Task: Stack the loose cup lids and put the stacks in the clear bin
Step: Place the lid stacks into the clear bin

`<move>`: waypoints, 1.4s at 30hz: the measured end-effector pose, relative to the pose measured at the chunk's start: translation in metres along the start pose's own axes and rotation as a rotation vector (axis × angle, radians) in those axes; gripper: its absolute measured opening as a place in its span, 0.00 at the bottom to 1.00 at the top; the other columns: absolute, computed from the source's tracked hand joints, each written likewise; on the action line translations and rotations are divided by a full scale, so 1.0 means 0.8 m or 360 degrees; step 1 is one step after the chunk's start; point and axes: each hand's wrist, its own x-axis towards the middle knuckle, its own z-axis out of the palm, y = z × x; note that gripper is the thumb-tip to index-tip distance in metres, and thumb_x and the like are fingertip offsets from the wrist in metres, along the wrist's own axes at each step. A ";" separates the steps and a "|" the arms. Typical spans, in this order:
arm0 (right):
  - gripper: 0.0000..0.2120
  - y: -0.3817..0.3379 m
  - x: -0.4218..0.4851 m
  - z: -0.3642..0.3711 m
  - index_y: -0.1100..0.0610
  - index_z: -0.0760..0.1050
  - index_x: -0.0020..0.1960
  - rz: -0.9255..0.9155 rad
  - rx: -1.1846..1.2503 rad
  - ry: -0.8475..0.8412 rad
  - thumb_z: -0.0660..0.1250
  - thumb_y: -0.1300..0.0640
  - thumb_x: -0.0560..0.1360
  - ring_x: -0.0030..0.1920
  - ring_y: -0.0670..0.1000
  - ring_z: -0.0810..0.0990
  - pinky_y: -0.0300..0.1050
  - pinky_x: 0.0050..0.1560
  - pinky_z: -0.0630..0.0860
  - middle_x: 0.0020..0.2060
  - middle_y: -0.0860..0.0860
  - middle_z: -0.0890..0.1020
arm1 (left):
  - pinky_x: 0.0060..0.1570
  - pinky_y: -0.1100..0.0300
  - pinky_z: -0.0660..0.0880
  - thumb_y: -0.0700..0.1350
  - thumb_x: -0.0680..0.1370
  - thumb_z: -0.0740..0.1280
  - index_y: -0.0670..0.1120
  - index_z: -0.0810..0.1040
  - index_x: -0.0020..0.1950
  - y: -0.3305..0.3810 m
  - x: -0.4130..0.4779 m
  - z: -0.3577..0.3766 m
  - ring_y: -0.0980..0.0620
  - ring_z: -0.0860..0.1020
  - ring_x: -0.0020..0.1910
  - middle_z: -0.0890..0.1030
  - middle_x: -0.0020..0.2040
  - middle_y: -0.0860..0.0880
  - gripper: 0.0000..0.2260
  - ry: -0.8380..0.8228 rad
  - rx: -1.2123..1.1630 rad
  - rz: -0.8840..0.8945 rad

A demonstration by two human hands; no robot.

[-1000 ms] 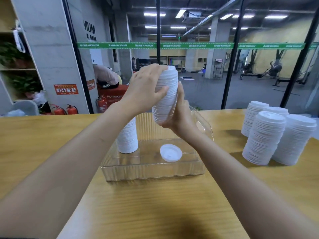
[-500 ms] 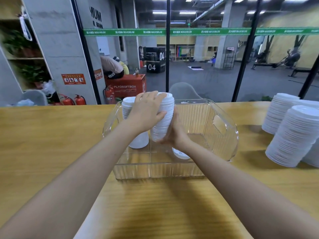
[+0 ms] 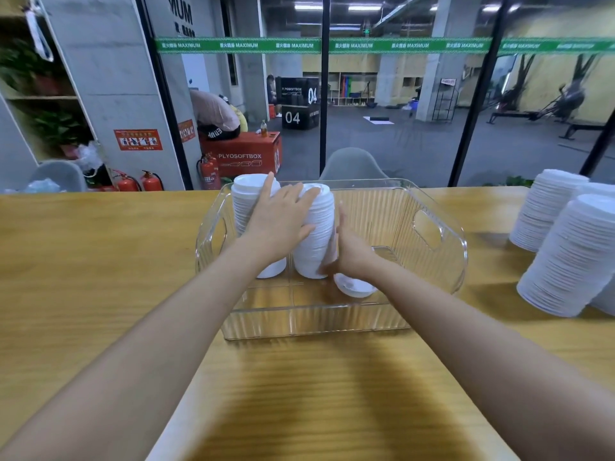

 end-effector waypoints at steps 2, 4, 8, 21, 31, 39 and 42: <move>0.58 0.004 -0.009 -0.015 0.54 0.33 0.79 -0.0001 -0.0256 -0.0029 0.77 0.51 0.71 0.70 0.61 0.70 0.56 0.69 0.67 0.74 0.59 0.66 | 0.74 0.43 0.37 0.55 0.82 0.59 0.49 0.51 0.80 0.001 -0.003 0.005 0.48 0.57 0.77 0.58 0.79 0.45 0.30 0.0026 -0.0003 -0.0007; 0.56 0.009 -0.015 -0.031 0.55 0.40 0.80 0.0010 -0.0346 -0.0082 0.77 0.47 0.70 0.71 0.60 0.69 0.55 0.68 0.69 0.75 0.58 0.66 | 0.74 0.43 0.35 0.55 0.82 0.60 0.50 0.49 0.80 0.004 -0.007 0.008 0.46 0.52 0.79 0.53 0.80 0.44 0.31 0.0088 -0.0003 0.0002; 0.51 0.022 -0.029 -0.028 0.55 0.49 0.79 0.0135 -0.0604 -0.0320 0.75 0.40 0.69 0.72 0.62 0.66 0.58 0.68 0.68 0.73 0.57 0.69 | 0.74 0.45 0.36 0.51 0.80 0.65 0.48 0.55 0.80 0.013 -0.020 0.014 0.44 0.52 0.79 0.56 0.80 0.43 0.31 0.0269 -0.0158 0.0063; 0.43 0.021 -0.044 -0.054 0.48 0.58 0.77 -0.0023 -0.0052 0.0290 0.77 0.51 0.69 0.64 0.59 0.71 0.45 0.58 0.68 0.66 0.59 0.67 | 0.73 0.43 0.57 0.43 0.74 0.73 0.43 0.75 0.67 -0.006 -0.051 0.015 0.41 0.73 0.66 0.76 0.65 0.42 0.22 0.0576 -0.0443 -0.0012; 0.32 -0.054 0.001 -0.057 0.53 0.63 0.64 -0.0480 0.0950 0.0737 0.79 0.52 0.69 0.57 0.37 0.73 0.29 0.54 0.70 0.57 0.46 0.71 | 0.67 0.50 0.60 0.47 0.74 0.66 0.45 0.77 0.63 -0.020 -0.037 0.017 0.47 0.72 0.63 0.79 0.60 0.47 0.18 0.0836 -0.0487 -0.0216; 0.31 -0.037 0.040 -0.025 0.52 0.66 0.66 -0.0414 0.0740 0.0629 0.78 0.47 0.70 0.67 0.50 0.68 0.46 0.67 0.68 0.61 0.45 0.72 | 0.73 0.44 0.51 0.49 0.76 0.57 0.43 0.76 0.65 -0.026 -0.029 0.025 0.43 0.73 0.66 0.79 0.61 0.46 0.21 0.0806 -0.0323 -0.0190; 0.30 -0.031 0.038 -0.019 0.48 0.66 0.65 -0.0434 0.0763 0.0622 0.77 0.45 0.69 0.67 0.51 0.69 0.50 0.68 0.68 0.61 0.45 0.73 | 0.73 0.42 0.50 0.48 0.76 0.56 0.43 0.77 0.65 -0.026 -0.026 0.027 0.43 0.74 0.66 0.79 0.60 0.46 0.21 0.0793 -0.0328 -0.0165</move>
